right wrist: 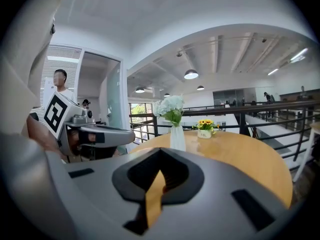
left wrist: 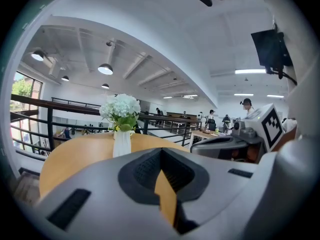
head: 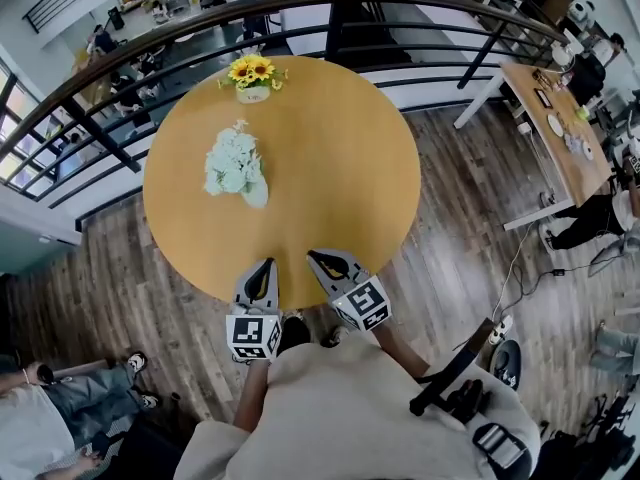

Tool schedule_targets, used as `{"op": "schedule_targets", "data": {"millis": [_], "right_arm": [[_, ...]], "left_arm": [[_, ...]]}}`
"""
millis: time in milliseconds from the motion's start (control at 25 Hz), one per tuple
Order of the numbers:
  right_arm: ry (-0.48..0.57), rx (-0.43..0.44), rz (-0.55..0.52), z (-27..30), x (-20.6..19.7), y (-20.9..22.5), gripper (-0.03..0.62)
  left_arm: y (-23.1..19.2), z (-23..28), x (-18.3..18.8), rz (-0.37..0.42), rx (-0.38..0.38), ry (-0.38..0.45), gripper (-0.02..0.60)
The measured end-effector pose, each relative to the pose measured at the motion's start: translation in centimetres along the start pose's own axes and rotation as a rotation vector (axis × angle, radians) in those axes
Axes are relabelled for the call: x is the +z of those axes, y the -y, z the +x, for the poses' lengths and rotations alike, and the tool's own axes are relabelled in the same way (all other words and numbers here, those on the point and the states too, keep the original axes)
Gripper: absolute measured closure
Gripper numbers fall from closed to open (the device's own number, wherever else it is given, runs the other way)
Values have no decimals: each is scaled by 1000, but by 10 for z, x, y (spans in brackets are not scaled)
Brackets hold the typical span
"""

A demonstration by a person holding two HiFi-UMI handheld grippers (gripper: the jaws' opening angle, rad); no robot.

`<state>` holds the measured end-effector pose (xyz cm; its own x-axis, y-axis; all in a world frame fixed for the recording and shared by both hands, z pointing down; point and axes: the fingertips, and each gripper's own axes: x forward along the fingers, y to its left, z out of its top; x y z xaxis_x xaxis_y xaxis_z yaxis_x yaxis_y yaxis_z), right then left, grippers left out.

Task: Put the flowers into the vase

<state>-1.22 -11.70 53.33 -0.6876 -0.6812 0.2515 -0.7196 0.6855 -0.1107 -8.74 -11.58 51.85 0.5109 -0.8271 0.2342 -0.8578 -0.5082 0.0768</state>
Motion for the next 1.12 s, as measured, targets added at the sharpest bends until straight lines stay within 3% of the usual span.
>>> {"op": "schedule_targets", "data": {"millis": [560, 880, 1120], "right_arm": [[26, 5, -6, -111, -39, -11, 586], [20, 39, -3, -122, -20, -40, 586], [46, 48, -52, -119, -36, -53, 586]], "left_arm": [[113, -33, -25, 19, -14, -32, 574], [128, -55, -8, 11, -14, -53, 574], [129, -61, -26, 34, -11, -4, 574]]}}
